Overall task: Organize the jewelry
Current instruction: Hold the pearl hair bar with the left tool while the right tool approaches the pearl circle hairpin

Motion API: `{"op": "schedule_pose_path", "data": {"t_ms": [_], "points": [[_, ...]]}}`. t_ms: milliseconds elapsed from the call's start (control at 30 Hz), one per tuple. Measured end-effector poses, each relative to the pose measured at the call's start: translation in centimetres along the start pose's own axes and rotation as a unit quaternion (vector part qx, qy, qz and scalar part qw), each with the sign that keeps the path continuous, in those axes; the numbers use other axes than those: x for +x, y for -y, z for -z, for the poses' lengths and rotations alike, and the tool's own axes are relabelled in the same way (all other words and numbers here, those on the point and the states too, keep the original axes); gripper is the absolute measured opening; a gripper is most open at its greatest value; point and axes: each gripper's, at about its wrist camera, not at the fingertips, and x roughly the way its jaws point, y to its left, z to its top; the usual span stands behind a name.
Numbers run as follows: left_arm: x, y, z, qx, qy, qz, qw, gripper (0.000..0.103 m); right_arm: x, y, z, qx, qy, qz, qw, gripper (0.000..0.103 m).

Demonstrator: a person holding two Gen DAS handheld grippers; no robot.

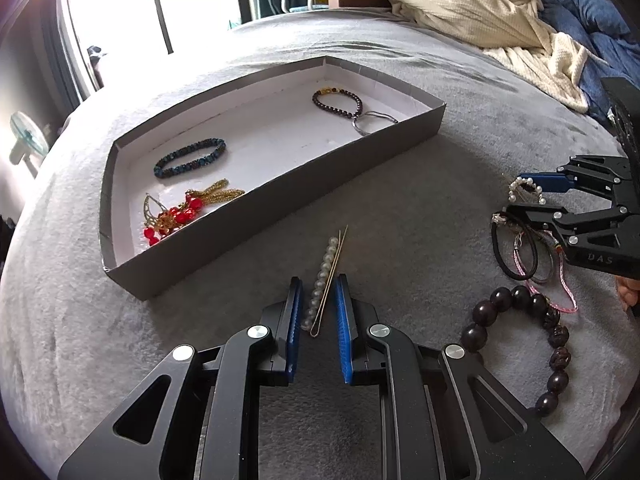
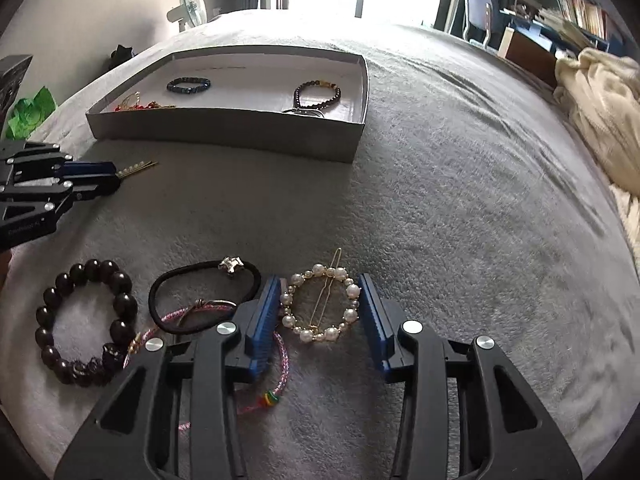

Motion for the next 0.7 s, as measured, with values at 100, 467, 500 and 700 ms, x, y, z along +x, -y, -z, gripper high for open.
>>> {"op": "schedule_pose_path", "data": {"t_ms": [100,467,500,700], "points": [[0.0,0.0,0.1,0.001,0.001,0.000,1.0000,0.017,-0.6,1.2,-0.1,0.018,0.009,0.012,1.000,0.039],[-0.3,-0.4,-0.1,-0.008,0.000,0.007,0.9999,0.009,-2.5,3.8,-1.6,0.076,0.044,-0.001,0.996,0.039],[-0.5,-0.5,-0.1,-0.008,0.003,0.007,0.9999,0.009,-2.6,3.6,-1.8,0.075,0.047,-0.003,0.996,0.039],[-1.9,-0.8,-0.5,-0.011,0.017,0.009,0.9998,0.009,-2.9,3.1,-3.2,0.080,0.058,-0.019,0.995,0.039]]}}
